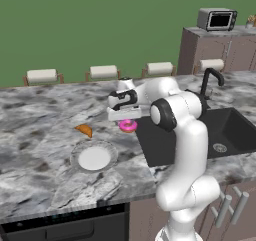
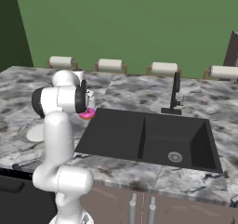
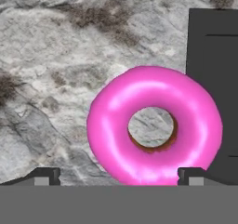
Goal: Place the pastries on the plates.
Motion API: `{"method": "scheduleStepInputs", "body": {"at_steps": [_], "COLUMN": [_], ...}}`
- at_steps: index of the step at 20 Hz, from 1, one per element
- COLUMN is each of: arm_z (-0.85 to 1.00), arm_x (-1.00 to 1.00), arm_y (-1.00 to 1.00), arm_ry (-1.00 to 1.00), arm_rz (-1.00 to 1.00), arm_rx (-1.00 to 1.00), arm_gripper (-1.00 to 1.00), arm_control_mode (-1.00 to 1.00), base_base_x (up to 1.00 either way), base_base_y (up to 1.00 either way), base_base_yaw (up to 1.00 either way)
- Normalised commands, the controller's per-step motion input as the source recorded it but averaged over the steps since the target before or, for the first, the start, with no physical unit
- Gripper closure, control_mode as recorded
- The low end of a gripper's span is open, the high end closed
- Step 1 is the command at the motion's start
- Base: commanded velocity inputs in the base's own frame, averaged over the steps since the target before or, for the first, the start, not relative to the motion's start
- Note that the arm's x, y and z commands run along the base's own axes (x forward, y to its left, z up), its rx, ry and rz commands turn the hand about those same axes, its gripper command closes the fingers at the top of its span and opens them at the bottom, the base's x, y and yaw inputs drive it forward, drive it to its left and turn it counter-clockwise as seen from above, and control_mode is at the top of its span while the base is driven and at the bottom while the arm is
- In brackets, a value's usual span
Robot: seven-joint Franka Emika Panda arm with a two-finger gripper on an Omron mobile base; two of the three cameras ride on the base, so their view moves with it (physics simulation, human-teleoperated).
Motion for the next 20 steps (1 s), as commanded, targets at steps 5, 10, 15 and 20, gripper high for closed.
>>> {"method": "scheduleStepInputs", "body": {"at_steps": [5, 10, 15, 20], "arm_z": [-0.18, -0.16, -0.09, -0.1], "arm_x": [0.18, 0.03, 0.0, 0.0], "arm_y": [0.09, 0.06, 0.01, 0.04], "arm_ry": [0.03, 0.04, 0.04, 0.05], "arm_rz": [0.0, 0.0, 0.0, 0.0], "arm_rx": [0.0, 0.0, 0.0, 0.0], "arm_gripper": [-1.0, -1.0, -1.0, -1.0], "arm_control_mode": [-1.0, -1.0, -1.0, -1.0], "base_base_x": [0.0, 0.0, 0.0, 0.0], "base_base_y": [0.0, 0.0, 0.0, 0.0], "base_base_yaw": [0.0, 0.0, 0.0, 0.0]}}
